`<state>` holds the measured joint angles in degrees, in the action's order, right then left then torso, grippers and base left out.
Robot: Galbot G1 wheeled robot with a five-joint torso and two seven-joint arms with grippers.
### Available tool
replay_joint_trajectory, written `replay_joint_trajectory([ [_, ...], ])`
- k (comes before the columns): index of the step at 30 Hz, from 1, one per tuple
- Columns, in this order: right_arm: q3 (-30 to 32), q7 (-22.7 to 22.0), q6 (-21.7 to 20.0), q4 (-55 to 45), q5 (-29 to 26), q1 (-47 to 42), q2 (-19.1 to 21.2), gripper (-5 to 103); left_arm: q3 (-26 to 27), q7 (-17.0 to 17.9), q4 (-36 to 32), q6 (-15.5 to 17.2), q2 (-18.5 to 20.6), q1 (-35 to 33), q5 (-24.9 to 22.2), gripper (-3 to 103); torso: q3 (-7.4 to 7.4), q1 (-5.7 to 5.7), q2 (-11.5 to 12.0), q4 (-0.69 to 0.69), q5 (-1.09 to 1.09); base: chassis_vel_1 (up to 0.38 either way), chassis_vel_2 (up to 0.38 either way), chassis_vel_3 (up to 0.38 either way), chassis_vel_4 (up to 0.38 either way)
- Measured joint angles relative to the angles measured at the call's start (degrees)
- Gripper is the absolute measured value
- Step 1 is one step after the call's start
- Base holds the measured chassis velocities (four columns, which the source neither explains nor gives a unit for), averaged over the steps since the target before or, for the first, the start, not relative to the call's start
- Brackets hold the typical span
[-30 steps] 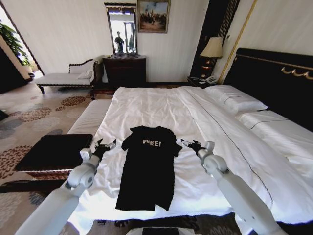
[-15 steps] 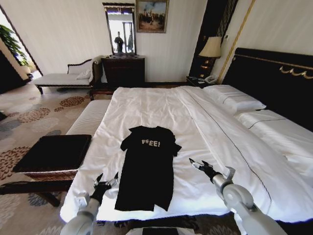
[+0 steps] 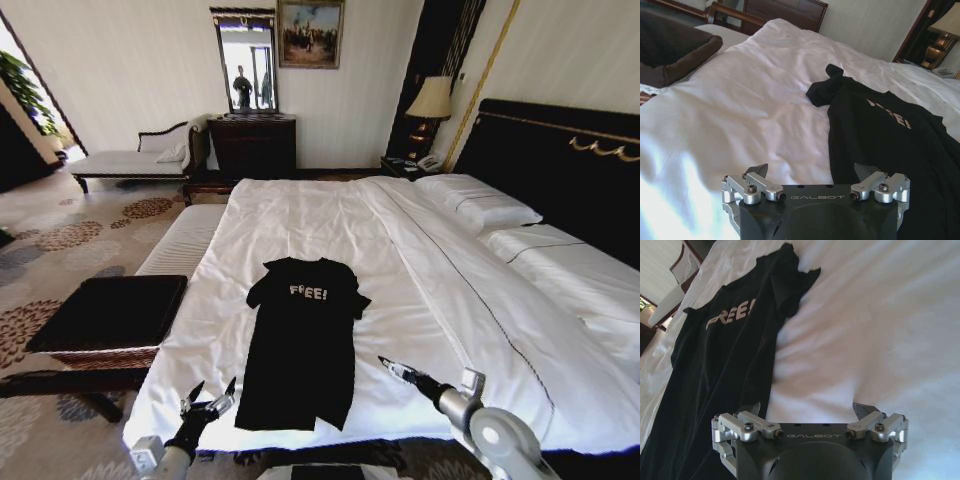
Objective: Fold the clothes on the bed and place them into the basket.
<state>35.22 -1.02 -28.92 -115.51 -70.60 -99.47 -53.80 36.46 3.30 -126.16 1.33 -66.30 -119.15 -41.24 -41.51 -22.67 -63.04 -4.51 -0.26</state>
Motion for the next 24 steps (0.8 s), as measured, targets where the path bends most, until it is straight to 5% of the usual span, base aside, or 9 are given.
replay_joint_trajectory([
  [11,-2.89,3.68,-4.62,2.21,-5.64,-1.23,1.34,100,-0.67,-1.38,-2.12,-0.06,0.26,-7.80,-8.45,99,0.00,0.00,0.00,0.00,0.01,0.000,0.000,0.000,0.000],
  [24,-10.06,3.28,-6.43,2.92,-6.80,4.63,2.14,98,-2.20,-1.94,-0.22,1.38,-0.53,-7.31,-9.94,99,-0.01,0.00,0.01,0.00,0.01,0.000,0.000,0.000,0.000],
])
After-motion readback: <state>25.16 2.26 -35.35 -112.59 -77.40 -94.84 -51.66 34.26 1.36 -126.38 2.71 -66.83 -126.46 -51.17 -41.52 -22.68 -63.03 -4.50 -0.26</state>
